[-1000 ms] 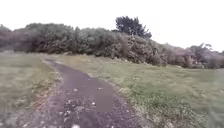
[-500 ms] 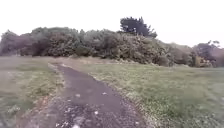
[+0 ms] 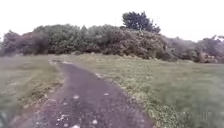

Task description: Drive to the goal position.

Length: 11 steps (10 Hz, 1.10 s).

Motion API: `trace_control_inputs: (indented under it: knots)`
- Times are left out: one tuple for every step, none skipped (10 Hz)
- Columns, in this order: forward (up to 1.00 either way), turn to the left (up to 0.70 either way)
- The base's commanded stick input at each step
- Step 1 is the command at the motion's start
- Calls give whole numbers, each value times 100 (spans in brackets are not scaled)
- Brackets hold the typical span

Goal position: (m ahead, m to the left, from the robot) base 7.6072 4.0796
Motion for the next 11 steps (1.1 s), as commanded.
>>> trace_control_inputs:
  knots:
    - [50, 0]
    - [50, 0]
    - [50, 0]
    - [50, 0]
    - [50, 0]
    - [50, 0]
    - [50, 0]
    - [50, 0]
    - [50, 0]
    - [50, 0]
    - [50, 0]
